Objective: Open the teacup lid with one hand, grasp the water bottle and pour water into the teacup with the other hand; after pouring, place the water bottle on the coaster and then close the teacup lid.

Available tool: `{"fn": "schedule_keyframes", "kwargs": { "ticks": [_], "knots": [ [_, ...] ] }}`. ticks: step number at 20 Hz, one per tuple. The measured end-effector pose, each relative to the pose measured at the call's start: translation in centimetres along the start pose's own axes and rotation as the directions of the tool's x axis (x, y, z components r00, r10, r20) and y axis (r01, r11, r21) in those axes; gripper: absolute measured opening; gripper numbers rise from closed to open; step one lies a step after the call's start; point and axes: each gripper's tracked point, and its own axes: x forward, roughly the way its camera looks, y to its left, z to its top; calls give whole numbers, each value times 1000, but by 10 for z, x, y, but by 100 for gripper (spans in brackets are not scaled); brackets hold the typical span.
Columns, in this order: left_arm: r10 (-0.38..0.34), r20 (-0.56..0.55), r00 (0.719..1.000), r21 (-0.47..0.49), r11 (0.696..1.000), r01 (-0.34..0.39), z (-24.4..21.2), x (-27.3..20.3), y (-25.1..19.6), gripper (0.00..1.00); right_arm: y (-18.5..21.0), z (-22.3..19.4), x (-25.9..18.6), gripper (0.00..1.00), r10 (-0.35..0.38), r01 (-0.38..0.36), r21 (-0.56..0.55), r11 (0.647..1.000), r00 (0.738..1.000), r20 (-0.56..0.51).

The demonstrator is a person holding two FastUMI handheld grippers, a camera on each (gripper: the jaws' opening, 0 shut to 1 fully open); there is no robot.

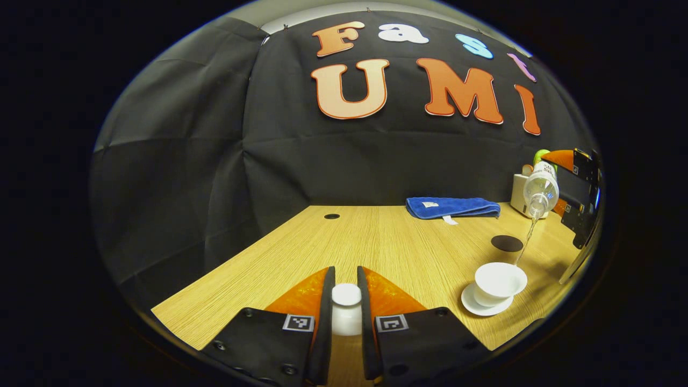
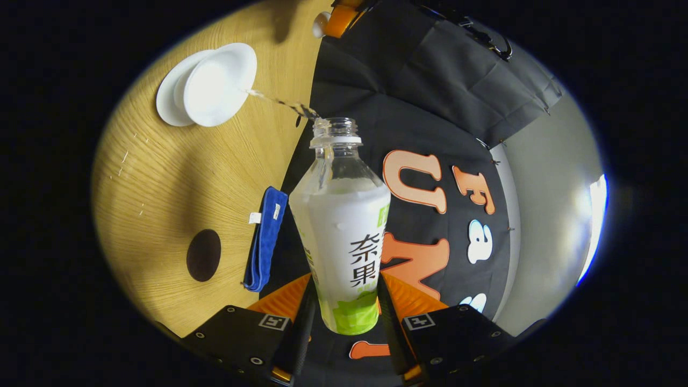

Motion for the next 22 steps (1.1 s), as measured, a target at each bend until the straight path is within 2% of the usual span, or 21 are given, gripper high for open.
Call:
{"fn": "schedule_keyframes", "kwargs": {
  "ticks": [4, 5, 6, 15, 22],
  "knots": [
    [7, 8, 1000, 6, 1000, -7, 4, 0, 4, 28, -11, 3, 5, 63, -27, 28, -40, 999, 999, 22],
    [10, 10, 1000, 7, 1000, -10, 4, -1, 4, 28, -13, 4, 6, 59, -34, 35, -48, 998, 999, 26],
    [11, 9, 1000, 8, 1000, -11, 5, -1, 5, 28, -14, 4, 7, 63, -37, 38, -57, 998, 999, 29],
    [10, 6, 1000, 11, 1000, -10, 1, -6, 8, 27, -25, 16, 6, 63, -85, 99, -162, 982, 992, 92],
    [0, -1, 1000, 8, 1000, 0, -2, -9, 4, 28, -18, 31, -3, 63, -83, 110, -207, 972, 987, 135]
  ]
}}
